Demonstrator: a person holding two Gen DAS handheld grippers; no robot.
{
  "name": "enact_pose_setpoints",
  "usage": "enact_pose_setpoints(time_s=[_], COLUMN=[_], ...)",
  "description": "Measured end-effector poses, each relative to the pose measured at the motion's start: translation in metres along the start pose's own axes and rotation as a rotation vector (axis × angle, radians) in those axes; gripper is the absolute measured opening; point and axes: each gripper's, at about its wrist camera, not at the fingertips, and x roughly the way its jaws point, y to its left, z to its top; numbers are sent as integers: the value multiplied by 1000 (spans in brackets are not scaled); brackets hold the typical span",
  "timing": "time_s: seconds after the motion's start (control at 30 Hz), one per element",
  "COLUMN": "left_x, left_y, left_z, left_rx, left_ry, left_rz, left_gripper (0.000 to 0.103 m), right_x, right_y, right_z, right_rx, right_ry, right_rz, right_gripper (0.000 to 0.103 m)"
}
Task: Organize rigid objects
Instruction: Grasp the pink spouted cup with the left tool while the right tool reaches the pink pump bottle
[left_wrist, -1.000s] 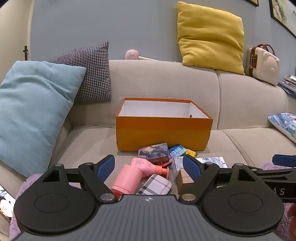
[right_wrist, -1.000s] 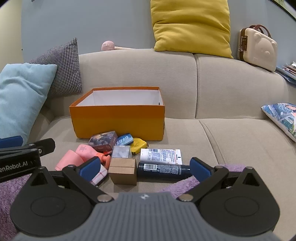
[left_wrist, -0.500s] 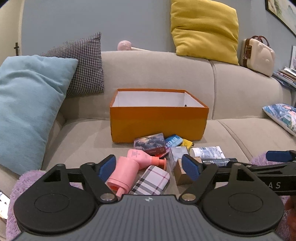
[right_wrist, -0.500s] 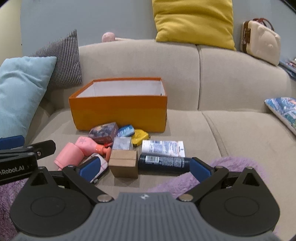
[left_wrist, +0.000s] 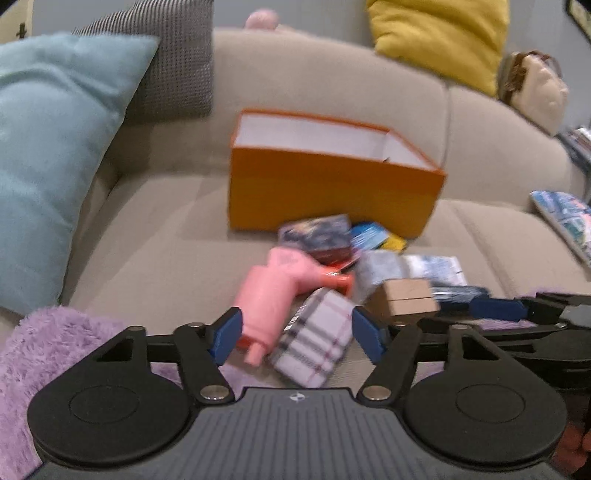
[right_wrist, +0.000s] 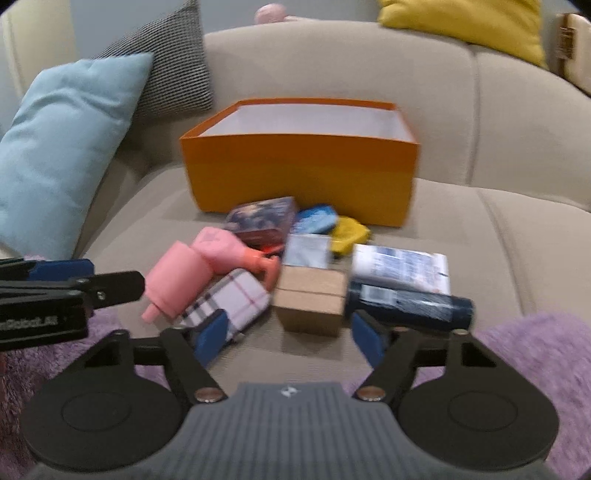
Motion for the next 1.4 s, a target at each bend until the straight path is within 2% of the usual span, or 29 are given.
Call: enact_pose_setpoints(time_s=[0.1,0.23,0.43,0.57,0.6,0.73,0.93,0.97,1.0,1.17,1.23,1.3,1.4], left_x=[18,45,81,102,105,114,127,127,128,106,94,82,68], left_y=[14,23,28,24,24,28,32,33,34,37,39,42,43], left_z=[6,13,21,21,21,18,17,17,17,19,20,24,35], left_rx=[-19,26,44,76,81,68,48,46,40,15,1,-9,-11], left_ry=[80,170,274,345,362,408,463,466,466,376,330,275,211], left_rz=[-8,-8,-18,28,26,15,10,10,3,0,-2,-16,3], left_gripper=[74,74,81,81,81,81,73,66,64,63,63,62,62], right_x=[20,51,96,121,125,141,152,153,152,146,138,131,121], right_y=[6,12,22,28,30,31,32,33,33,28,25,24,23], right_z=[13,31,56,66,67,71,73,73,72,74,74,76,81], right_rx=[-29,-68,-183,-308,-341,-429,-481,-488,-491,-456,-434,-417,-377], right_ry=[32,76,127,181,189,232,274,276,275,264,257,240,233], right_rz=[51,86,103,102,101,94,108,106,106,123,137,148,165], right_gripper=[56,48,47,42,39,38,39,40,40,36,25,0,0])
